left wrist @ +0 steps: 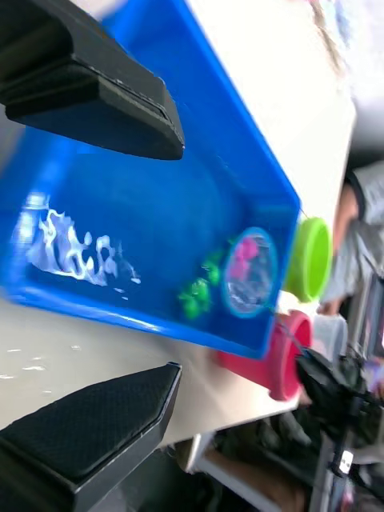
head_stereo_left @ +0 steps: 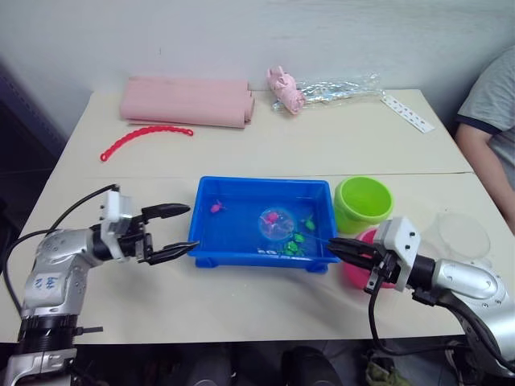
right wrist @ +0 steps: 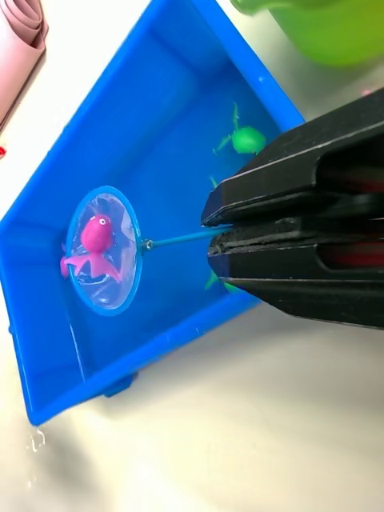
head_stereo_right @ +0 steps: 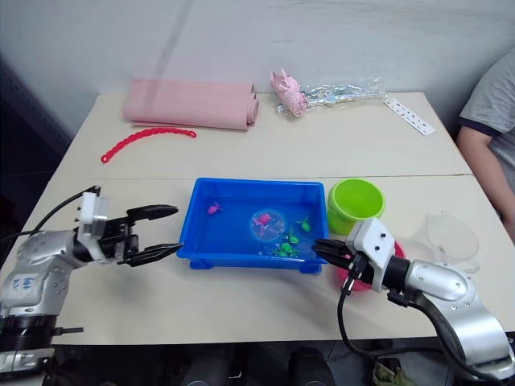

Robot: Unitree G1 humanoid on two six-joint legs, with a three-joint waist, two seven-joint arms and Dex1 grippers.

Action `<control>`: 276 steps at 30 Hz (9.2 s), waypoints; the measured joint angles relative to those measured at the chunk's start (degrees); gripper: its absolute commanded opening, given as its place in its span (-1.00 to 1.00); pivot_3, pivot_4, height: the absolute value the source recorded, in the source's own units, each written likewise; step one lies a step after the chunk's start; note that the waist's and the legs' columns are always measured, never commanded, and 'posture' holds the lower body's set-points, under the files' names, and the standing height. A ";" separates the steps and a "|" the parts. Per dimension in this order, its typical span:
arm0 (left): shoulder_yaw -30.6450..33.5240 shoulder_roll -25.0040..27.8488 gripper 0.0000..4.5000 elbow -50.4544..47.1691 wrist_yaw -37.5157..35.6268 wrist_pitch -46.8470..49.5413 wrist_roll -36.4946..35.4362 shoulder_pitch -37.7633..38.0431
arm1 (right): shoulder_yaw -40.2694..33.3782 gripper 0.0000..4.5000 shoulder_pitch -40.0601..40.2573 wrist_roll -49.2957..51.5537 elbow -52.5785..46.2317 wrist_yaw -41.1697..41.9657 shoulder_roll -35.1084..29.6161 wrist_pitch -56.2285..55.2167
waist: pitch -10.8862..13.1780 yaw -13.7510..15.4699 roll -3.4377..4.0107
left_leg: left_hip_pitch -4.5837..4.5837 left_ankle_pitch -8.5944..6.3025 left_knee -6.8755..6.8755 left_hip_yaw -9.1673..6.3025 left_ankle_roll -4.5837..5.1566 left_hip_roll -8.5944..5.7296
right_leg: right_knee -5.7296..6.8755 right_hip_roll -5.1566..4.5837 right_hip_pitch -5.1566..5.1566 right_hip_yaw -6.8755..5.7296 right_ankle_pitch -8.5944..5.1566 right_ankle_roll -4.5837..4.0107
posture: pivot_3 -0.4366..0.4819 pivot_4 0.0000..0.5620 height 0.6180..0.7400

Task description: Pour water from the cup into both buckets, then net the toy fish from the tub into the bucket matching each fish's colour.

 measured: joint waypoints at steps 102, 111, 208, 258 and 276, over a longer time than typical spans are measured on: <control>-16.02 -18.60 0.97 18.06 -7.16 -5.65 4.25 -21.06 | -32.13 -1.00 53.58 -41.93 3.28 -36.35 20.51 -68.05 | -0.06 0.86 0.10 | 0.28 0.24 -0.56 0.15 -0.29 -0.03 | -0.08 0.16 0.01 0.37 -0.04 -0.07 | -0.05 -0.47 1.00; -3.44 -9.58 0.97 9.38 -0.13 -2.16 1.03 -9.95 | -18.52 -1.00 32.40 6.15 -5.95 -21.90 -9.57 -35.00 | -0.07 -0.79 0.02 | 0.31 0.29 -0.36 0.11 -0.12 0.04 | 0.02 0.13 0.07 0.27 -0.03 -0.07 | -0.05 -0.47 1.00; -2.69 -0.98 0.97 -0.58 -0.14 2.00 -1.96 0.13 | -11.53 -1.00 9.35 5.18 -9.09 -3.50 2.11 -6.27 | 0.11 0.01 -0.14 | 0.12 0.08 -0.50 0.02 -0.18 -0.01 | -0.13 0.02 -0.06 0.01 -0.01 -0.03 | -0.05 -0.47 1.00; -16.95 -17.03 0.97 5.01 -2.73 0.37 1.93 -14.75 | -47.48 -1.00 45.07 -56.51 -5.18 -24.30 21.49 -71.55 | 0.00 1.41 0.02 | 0.21 0.20 -0.63 0.12 -0.32 -0.05 | -0.34 0.17 0.00 0.25 -0.01 -0.03 | -0.05 -0.47 1.00; -5.66 -7.08 0.97 5.42 -1.27 0.36 0.66 -7.82 | -39.84 -1.00 39.21 8.30 -12.80 -5.31 -17.35 -22.67 | 0.02 0.13 -0.02 | 0.23 0.22 -0.37 0.08 -0.05 -0.02 | -0.12 0.10 0.09 0.19 0.01 -0.01 | -0.05 -0.47 1.00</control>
